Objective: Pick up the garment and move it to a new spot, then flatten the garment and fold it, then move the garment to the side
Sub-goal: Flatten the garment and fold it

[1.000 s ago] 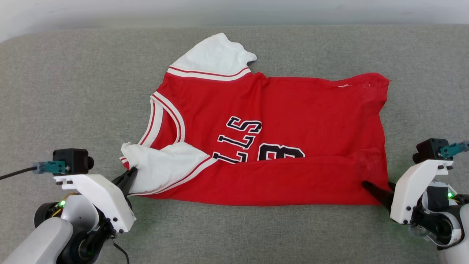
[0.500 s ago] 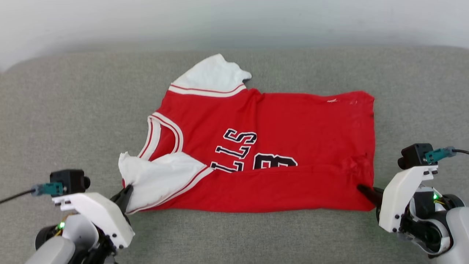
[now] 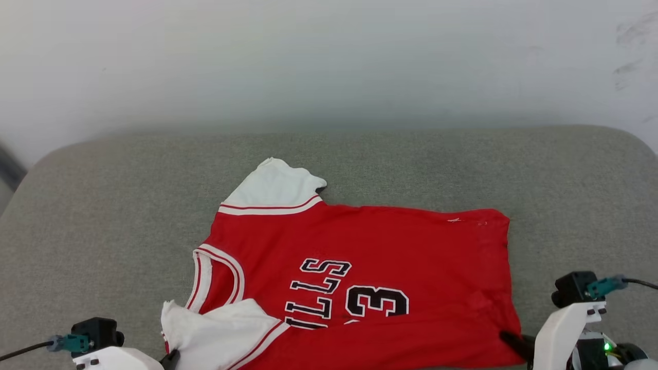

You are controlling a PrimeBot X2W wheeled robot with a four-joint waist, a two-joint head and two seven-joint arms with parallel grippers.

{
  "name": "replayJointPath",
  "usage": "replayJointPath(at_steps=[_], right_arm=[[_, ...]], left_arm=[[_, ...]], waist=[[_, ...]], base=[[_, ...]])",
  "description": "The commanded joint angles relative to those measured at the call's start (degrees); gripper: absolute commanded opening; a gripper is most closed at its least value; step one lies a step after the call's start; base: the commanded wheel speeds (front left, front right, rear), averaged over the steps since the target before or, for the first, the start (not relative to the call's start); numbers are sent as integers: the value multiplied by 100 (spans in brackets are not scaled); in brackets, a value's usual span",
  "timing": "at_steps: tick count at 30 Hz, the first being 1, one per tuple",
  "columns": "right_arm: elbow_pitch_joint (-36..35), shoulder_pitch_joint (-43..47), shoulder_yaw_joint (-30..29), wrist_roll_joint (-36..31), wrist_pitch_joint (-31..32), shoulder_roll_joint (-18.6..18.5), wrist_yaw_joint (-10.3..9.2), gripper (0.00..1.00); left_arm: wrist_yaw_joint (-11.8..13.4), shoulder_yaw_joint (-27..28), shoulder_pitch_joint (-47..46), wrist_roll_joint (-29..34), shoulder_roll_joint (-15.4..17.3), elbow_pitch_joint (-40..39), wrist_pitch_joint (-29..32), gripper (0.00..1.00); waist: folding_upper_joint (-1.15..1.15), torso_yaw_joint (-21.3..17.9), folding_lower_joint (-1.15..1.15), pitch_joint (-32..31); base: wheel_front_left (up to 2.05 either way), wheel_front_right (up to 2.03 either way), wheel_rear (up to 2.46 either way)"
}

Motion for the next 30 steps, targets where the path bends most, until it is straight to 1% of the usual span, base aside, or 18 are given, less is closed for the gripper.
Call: replayJointPath(at_steps=[1, 3, 4, 5, 7, 12, 15, 19, 21, 26, 28, 30], right_arm=[[21, 190, -12, -83, -26, 55, 0, 0], [33, 242, -27, -64, -69, 118, 0, 1], [48, 278, -42, -56, -148, 164, 0, 44], [70, 302, -34, -112, -260, 161, 0, 100], [53, 298, -9, -159, -581, 206, 0, 100], [-239, 97, -72, -375, -1833, 291, 0, 100], [-421, 15, -130, -649, -2481, 325, 0, 100], [-609, -158, -270, -1057, -3094, 390, 0, 100], [-694, -247, -358, -1246, -3356, 433, -1, 100], [-934, -610, -473, -1564, -3797, 579, 0, 100], [-1025, -758, -519, -1662, -3866, 638, -1, 100], [-1098, -922, -539, -1729, -3921, 703, -1, 100]], left_arm=[[-31, -33, 41, -74, -63, 55, 37, 0], [-66, -54, 25, -93, -111, 114, 52, 0], [-111, -52, -29, -142, -186, 168, 55, 0], [-160, -58, -93, -151, -232, 237, 59, 15], [-237, -72, -231, -120, -285, 397, 59, 100], [-329, 11, -604, 91, -355, 602, -219, 100], [-271, 131, -839, 266, -337, 644, -456, 100], [-202, 204, -1341, 616, -331, 655, -742, 100], [-150, 266, -1679, 804, -376, 630, -923, 100], [-264, 373, -2548, 1090, -459, 784, -1180, 100], [-319, 414, -2914, 1166, -402, 896, -1129, 100], [-438, 422, -3255, 1172, -360, 1032, -1006, 100]], waist=[[0, -30, 1, -12], [0, -34, 1, -3], [0, -33, 1, 9], [0, -30, 1, 22], [0, -44, 1, 59], [0, -173, 1, 126], [0, -289, 1, 175], [0, -443, 1, 371], [0, -523, 1, 547], [0, -767, 1, 1131], [0, -906, 1, 1432], [0, -1048, 1, 1686]], base=[[0, 0, 0], [0, 0, 0], [0, 0, 0], [0, 0, 0], [0, 0, 0], [0, 0, 0], [0, 0, 0], [0, 0, 0], [0, 0, 0], [0, 0, 0], [0, 0, 0], [0, 0, 0]])
